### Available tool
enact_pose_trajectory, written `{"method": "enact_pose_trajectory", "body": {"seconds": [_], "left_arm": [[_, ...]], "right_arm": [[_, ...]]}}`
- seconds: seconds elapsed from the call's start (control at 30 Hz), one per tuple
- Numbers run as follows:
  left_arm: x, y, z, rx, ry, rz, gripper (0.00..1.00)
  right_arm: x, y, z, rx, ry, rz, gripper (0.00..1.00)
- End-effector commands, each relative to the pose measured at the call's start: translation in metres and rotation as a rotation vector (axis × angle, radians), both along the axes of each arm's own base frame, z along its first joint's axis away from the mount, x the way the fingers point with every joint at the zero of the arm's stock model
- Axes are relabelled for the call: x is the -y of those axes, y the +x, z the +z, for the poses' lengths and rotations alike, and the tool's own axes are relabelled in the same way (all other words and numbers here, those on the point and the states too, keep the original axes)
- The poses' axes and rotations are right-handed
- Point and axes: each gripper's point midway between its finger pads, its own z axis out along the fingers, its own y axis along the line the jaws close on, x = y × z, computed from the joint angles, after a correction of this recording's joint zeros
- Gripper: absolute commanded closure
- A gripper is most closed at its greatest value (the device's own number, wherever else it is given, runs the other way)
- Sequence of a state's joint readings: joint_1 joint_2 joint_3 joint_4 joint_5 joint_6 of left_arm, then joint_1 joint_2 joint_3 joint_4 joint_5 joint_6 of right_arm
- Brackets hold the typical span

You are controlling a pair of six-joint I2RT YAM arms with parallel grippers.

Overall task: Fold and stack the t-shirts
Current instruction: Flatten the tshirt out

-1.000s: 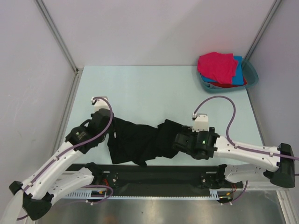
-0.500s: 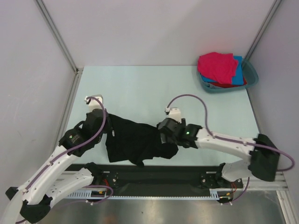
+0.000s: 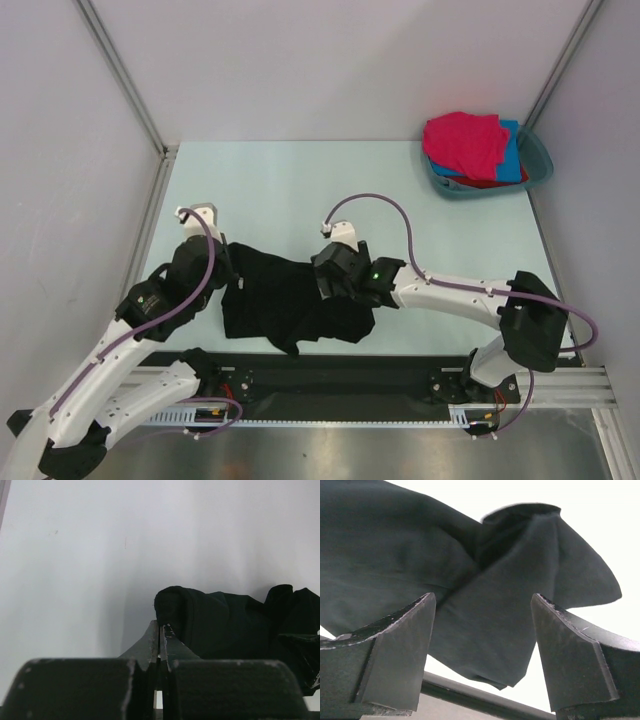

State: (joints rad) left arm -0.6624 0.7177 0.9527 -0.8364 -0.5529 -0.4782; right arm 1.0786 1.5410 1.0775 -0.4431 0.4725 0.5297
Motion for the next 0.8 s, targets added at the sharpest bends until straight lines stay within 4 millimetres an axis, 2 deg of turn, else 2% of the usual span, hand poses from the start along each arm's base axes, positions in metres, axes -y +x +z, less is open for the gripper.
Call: {"method": "enact_pose_trajectory", "body": {"seconds": [0.0, 0.17, 0.3, 0.37, 0.43, 0.47, 0.57, 0.6, 0.73, 0.77], "left_arm": [[0.006, 0.003, 0.015, 0.042, -0.029, -0.027, 1.00], [0.016, 0.004, 0.011, 0.049, -0.067, -0.067, 1.00], [0.021, 0.009, 0.004, 0.020, -0.037, -0.082, 1.00], [0.022, 0.011, 0.003, 0.010, -0.027, -0.084, 1.00], [0.024, 0.011, 0.003, 0.016, -0.033, -0.088, 1.00], [0.023, 0.010, 0.005, 0.022, -0.038, -0.090, 1.00], [0.022, 0.009, 0.007, 0.035, -0.045, -0.089, 1.00], [0.022, 0.009, 0.006, 0.035, -0.045, -0.091, 1.00], [0.020, 0.009, 0.004, 0.029, -0.030, -0.086, 1.00], [0.020, 0.009, 0.004, 0.028, -0.028, -0.086, 1.00]], "right_arm": [[-0.024, 0.004, 0.020, 0.043, 0.048, 0.063, 0.17], [-0.037, 0.022, 0.006, 0.033, -0.018, 0.019, 0.19], [-0.031, 0.024, -0.002, 0.034, -0.073, -0.035, 0.20], [-0.028, 0.026, -0.003, 0.035, -0.069, -0.056, 0.29], [-0.022, 0.028, -0.005, 0.032, -0.087, -0.075, 0.52], [-0.019, 0.028, -0.007, 0.031, -0.097, -0.080, 0.69], [-0.012, 0.029, -0.006, 0.031, -0.122, -0.087, 0.82], [-0.010, 0.028, -0.002, 0.038, -0.122, -0.089, 0.90], [-0.001, 0.026, 0.027, 0.091, -0.094, -0.097, 0.99], [0.003, 0.025, 0.043, 0.118, -0.067, -0.108, 1.00]]}}
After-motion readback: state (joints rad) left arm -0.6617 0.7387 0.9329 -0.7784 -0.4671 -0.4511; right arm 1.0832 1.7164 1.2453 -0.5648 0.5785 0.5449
